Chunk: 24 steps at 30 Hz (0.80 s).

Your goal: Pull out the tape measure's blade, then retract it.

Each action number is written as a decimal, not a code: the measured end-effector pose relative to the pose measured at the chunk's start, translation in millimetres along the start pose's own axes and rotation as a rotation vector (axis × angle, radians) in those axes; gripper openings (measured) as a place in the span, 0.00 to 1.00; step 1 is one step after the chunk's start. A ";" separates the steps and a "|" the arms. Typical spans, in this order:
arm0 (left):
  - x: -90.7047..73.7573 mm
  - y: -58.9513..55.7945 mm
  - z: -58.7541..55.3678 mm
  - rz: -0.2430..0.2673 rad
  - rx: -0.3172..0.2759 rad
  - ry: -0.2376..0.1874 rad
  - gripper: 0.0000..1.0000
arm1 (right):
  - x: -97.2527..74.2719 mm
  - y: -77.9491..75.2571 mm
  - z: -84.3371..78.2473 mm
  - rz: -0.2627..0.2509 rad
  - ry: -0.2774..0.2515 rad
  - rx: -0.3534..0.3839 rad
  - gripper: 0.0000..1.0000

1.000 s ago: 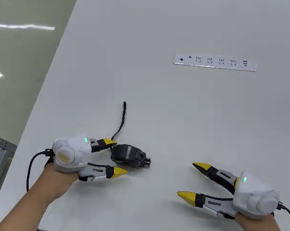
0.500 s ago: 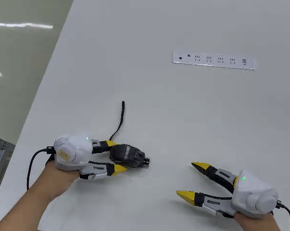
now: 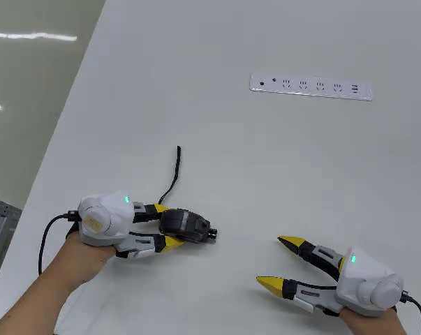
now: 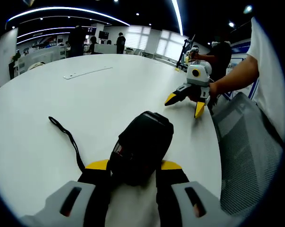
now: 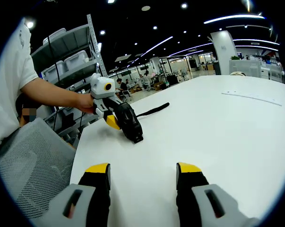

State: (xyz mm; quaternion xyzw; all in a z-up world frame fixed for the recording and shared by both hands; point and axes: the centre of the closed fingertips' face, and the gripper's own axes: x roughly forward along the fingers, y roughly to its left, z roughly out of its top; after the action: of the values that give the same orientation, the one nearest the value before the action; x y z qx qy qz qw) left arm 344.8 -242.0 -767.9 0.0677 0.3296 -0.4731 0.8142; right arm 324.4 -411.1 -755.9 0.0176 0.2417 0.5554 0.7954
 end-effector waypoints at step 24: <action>-0.8 -0.1 -0.3 -0.007 0.012 0.004 0.33 | 27.5 1.2 8.4 0.063 -0.014 -0.039 0.53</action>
State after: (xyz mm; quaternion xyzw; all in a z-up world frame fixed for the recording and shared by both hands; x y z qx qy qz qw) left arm 344.3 -241.4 -767.7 0.0721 0.3287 -0.4777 0.8115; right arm 334.0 -384.1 -758.1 0.0135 0.2248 0.5848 0.7793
